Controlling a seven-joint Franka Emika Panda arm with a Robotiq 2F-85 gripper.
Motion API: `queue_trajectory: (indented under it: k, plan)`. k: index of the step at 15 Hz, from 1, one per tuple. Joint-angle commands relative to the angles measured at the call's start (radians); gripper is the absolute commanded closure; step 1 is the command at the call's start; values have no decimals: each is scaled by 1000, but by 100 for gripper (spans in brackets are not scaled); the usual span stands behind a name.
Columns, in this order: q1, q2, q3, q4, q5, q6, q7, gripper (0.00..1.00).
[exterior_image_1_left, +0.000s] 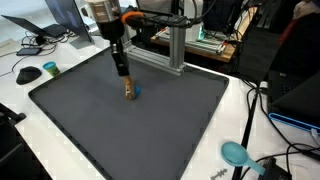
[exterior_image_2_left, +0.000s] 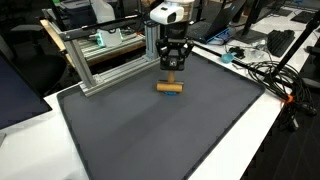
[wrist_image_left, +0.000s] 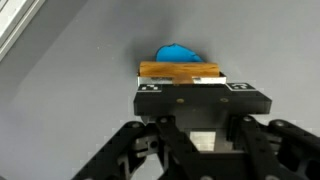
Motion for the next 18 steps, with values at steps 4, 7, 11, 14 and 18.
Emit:
queue_trajectory:
  k: [4,7,11,14,18]
  plan:
    - [-2,59,20,3,101,10,-45,78]
    - [-2,63,22,5,109,6,-48,78]
    - [-2,66,24,6,116,4,-54,78]
    - [-2,69,27,5,123,5,-63,78]
    - [-3,73,33,5,141,1,-84,78]
